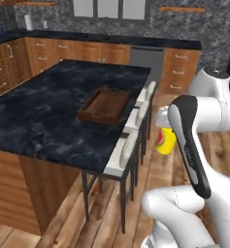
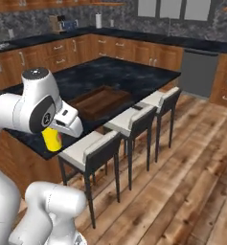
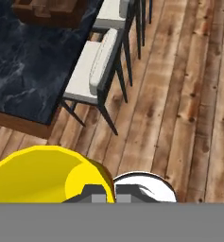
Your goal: There is a tray on the dining counter. Grab the cup, mug, and pitcher and place them on the tray. The pitcher may be placed next to the tray if it cannot fit the tray.
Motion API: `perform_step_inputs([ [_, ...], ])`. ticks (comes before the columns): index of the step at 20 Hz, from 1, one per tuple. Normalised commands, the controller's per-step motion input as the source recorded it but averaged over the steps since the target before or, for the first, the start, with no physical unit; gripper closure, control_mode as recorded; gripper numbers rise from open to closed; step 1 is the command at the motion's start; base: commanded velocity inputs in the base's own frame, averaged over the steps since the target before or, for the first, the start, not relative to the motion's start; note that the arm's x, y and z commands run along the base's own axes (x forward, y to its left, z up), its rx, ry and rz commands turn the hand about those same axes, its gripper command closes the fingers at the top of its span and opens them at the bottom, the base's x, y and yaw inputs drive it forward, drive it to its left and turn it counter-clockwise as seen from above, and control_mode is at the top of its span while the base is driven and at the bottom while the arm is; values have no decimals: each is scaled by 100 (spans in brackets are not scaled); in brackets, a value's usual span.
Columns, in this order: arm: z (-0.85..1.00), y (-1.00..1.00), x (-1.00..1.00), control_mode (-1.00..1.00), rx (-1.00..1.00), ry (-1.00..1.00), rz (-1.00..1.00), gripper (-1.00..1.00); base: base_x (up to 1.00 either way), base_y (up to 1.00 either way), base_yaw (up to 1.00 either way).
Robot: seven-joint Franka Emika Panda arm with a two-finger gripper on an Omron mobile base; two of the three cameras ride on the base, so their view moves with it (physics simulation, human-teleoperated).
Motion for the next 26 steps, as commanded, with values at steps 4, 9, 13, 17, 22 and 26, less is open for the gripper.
perform_step_inputs([
  [4,0,0,0,100,0,0,0,100,32,-100,45],
  [9,0,0,0,100,0,0,0,100,27,-96,51],
  [13,0,0,0,100,0,0,0,100,27,-91,53],
  [17,0,0,0,100,0,0,0,100,29,-88,53],
  [22,0,0,0,100,0,0,0,100,31,-87,53],
  [26,0,0,0,100,0,0,0,100,42,-80,52],
])
